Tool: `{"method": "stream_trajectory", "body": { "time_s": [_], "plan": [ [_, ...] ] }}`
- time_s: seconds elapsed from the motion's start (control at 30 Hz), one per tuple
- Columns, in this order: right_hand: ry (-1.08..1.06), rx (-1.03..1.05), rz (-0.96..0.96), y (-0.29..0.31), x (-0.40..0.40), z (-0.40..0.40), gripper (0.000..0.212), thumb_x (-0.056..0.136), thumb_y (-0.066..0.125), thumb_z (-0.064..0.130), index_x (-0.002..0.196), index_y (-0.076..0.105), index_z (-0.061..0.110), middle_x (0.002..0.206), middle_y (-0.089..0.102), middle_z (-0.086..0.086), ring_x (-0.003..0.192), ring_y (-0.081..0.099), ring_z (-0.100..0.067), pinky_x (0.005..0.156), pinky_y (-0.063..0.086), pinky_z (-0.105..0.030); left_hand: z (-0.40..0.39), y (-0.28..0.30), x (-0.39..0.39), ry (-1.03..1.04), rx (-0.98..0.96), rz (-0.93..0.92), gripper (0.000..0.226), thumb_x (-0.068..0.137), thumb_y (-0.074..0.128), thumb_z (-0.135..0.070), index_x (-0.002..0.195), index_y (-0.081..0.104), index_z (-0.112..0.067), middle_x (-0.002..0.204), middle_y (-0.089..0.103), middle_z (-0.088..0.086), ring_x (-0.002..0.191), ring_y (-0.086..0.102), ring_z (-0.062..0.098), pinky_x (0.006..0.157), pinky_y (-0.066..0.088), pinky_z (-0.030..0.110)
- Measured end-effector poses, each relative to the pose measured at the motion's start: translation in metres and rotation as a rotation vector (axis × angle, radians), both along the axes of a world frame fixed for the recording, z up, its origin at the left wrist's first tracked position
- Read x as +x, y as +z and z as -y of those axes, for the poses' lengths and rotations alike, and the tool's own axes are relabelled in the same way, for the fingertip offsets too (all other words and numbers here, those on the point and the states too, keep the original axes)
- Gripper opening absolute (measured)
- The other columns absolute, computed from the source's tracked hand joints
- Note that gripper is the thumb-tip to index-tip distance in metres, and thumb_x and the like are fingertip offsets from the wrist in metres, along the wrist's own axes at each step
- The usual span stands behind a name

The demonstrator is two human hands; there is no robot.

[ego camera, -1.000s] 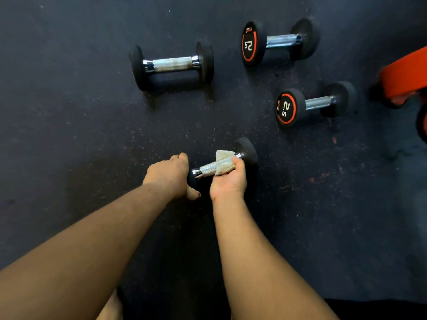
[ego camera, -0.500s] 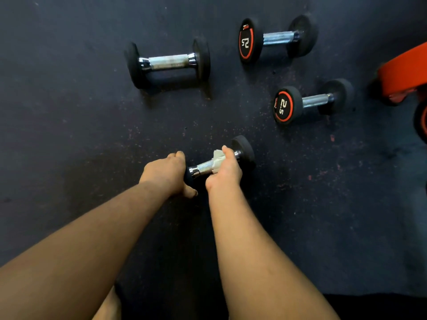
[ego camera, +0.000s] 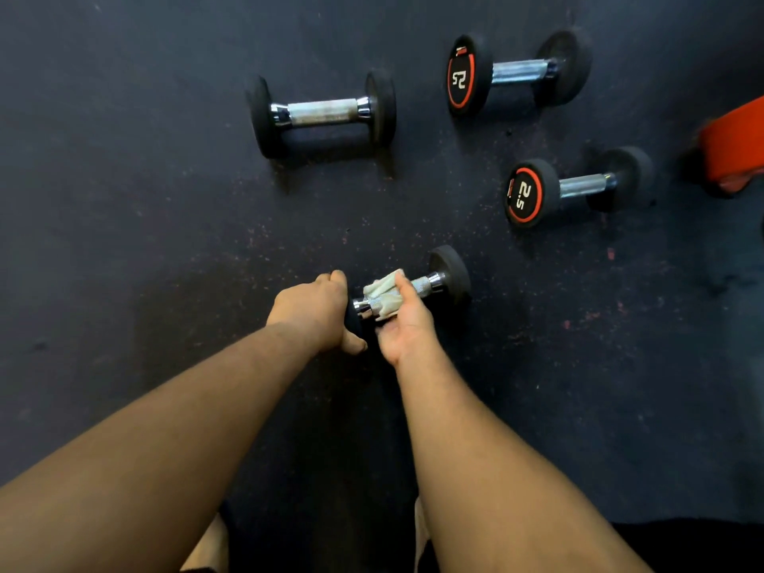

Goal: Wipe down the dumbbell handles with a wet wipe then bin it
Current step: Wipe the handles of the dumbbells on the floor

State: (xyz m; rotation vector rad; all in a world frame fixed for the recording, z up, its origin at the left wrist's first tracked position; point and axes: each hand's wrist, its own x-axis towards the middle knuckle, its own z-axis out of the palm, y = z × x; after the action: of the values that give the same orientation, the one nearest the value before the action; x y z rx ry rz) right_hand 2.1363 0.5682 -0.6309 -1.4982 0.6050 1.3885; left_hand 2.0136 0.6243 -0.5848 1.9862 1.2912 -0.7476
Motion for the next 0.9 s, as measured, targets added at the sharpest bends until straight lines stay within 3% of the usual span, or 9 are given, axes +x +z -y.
{"method": "stream_trajectory", "body": {
  "time_s": [0.1,0.3,0.4,0.53,0.6,0.67,0.77,0.83,0.9],
  "plan": [
    [0.032,-0.015,-0.005,0.001,0.003,0.0,0.05,0.09,0.071,0.038,0.125,0.063,0.003,0.106,0.072,-0.016,0.088,0.072,-0.027,0.072,0.06,-0.037,-0.001,-0.002,0.0,0.001,-0.005,0.0,0.099,0.061,0.085,-0.068,0.133,0.041,-0.016,0.128,0.057,0.004,0.108,0.065,0.028,0.078,0.055,0.043],
    [0.261,0.001,0.115,0.006,-0.023,0.025,0.014,0.098,0.064,0.025,0.106,0.067,0.014,0.093,0.077,-0.007,0.09,0.072,-0.022,0.085,0.057,-0.038,0.004,-0.002,-0.002,0.018,0.007,0.041,0.091,0.06,0.085,-0.064,0.125,0.042,-0.018,0.124,0.058,0.004,0.103,0.067,0.028,0.075,0.054,0.042],
    [0.414,-0.095,0.182,0.009,-0.025,0.028,0.012,0.101,0.058,0.025,0.102,0.067,0.017,0.098,0.075,-0.006,0.094,0.071,-0.021,0.09,0.056,-0.039,0.003,-0.002,-0.002,0.019,0.007,0.039,0.086,0.06,0.086,-0.062,0.12,0.042,-0.017,0.124,0.058,0.005,0.104,0.067,0.03,0.071,0.048,0.04],
    [0.64,-0.214,0.354,0.024,-0.019,0.024,0.018,0.094,0.056,0.013,0.102,0.07,0.008,0.094,0.072,-0.01,0.087,0.067,-0.025,0.079,0.054,-0.036,0.0,0.0,-0.002,0.013,-0.009,0.037,0.087,0.063,0.087,-0.059,0.124,0.042,-0.016,0.129,0.057,0.006,0.108,0.066,0.031,0.071,0.046,0.04],
    [0.764,-0.242,0.48,0.038,-0.009,0.011,0.026,0.084,0.059,0.025,0.101,0.07,0.008,0.095,0.072,-0.01,0.086,0.069,-0.026,0.078,0.058,-0.039,0.0,0.001,-0.003,0.017,-0.015,0.043,0.089,0.063,0.087,-0.059,0.126,0.042,-0.016,0.13,0.057,0.006,0.109,0.066,0.031,0.071,0.046,0.041],
    [0.989,-0.275,0.728,0.05,0.008,-0.004,0.03,0.082,0.056,0.04,0.095,0.062,0.013,0.09,0.068,-0.006,0.079,0.065,-0.023,0.073,0.055,-0.038,0.002,0.001,-0.003,0.026,-0.022,0.051,0.092,0.063,0.088,-0.06,0.13,0.042,-0.017,0.131,0.056,0.006,0.109,0.066,0.03,0.071,0.047,0.041],
    [1.481,-0.047,1.303,0.058,0.022,-0.018,0.02,0.099,0.047,0.027,0.112,0.061,0.023,0.095,0.064,-0.004,0.086,0.06,-0.023,0.074,0.043,-0.032,0.001,0.001,-0.004,0.03,-0.011,0.052,0.095,0.061,0.088,-0.062,0.131,0.042,-0.018,0.13,0.056,0.005,0.108,0.066,0.029,0.071,0.049,0.041],
    [2.026,0.223,1.364,0.049,0.021,-0.021,0.036,0.099,0.044,0.021,0.134,0.054,0.026,0.127,0.062,-0.003,0.119,0.057,-0.024,0.098,0.043,-0.042,0.0,-0.001,-0.004,0.032,-0.017,0.058,0.092,0.062,0.089,-0.059,0.13,0.042,-0.018,0.13,0.057,0.005,0.108,0.066,0.029,0.072,0.049,0.041],
    [2.341,0.289,1.259,0.028,0.019,-0.007,0.053,0.099,0.044,0.019,0.152,0.036,0.018,0.159,0.035,-0.003,0.148,0.028,-0.022,0.122,0.019,-0.046,0.0,-0.002,-0.004,0.037,-0.031,0.053,0.092,0.065,0.089,-0.055,0.134,0.041,-0.018,0.133,0.056,0.005,0.111,0.065,0.029,0.074,0.05,0.042]
  ]
}}
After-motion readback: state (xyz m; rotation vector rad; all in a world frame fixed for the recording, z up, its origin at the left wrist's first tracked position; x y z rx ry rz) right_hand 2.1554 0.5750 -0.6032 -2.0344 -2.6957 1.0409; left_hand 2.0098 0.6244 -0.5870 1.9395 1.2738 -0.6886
